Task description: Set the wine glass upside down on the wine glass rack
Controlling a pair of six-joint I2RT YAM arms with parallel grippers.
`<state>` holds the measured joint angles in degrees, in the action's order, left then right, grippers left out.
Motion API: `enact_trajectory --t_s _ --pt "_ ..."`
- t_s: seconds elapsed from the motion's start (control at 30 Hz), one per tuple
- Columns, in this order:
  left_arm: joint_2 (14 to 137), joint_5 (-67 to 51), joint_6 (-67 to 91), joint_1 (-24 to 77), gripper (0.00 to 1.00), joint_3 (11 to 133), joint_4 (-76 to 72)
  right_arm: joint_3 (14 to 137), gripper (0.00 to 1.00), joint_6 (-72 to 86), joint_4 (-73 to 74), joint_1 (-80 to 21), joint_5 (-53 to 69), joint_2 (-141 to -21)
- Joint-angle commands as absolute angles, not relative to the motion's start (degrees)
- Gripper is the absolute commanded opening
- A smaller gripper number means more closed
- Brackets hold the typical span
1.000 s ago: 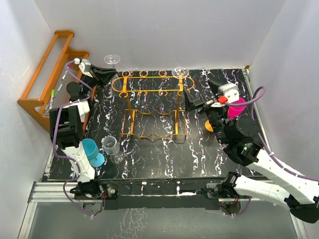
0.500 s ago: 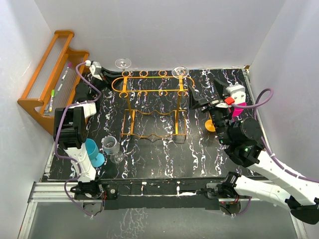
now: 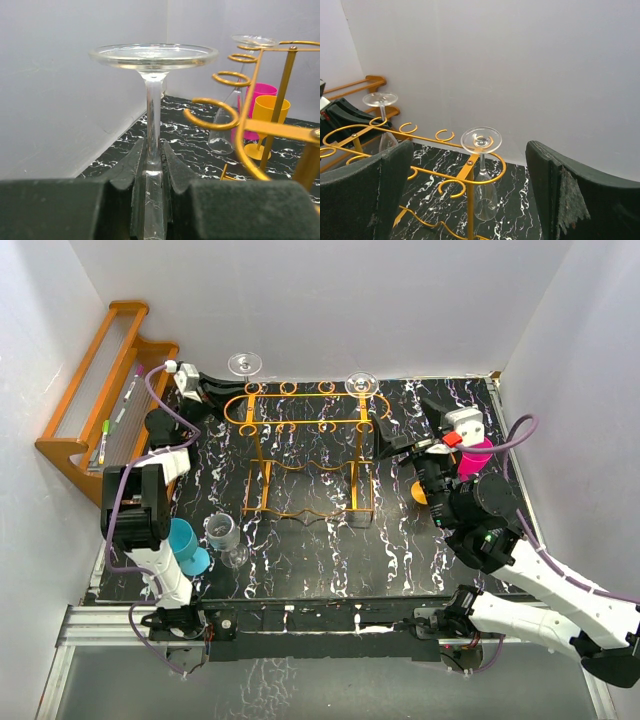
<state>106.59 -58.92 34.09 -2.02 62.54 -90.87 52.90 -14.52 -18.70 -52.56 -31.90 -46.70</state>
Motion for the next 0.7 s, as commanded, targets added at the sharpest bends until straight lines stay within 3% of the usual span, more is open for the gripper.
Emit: enact_trajectory --t_s 0.0,0.67 --pt "100.65 -58.27 32.95 -1.88 0.0 61.73 -103.19 53.9 0.99 -13.81 -21.27 -52.82 -31.76 -46.76" --pt "99.42 -59.76 31.43 -0.87 0.0 58.5 -103.19 53.25 0.98 -12.77 -23.35 -52.82 -29.88 -48.78"
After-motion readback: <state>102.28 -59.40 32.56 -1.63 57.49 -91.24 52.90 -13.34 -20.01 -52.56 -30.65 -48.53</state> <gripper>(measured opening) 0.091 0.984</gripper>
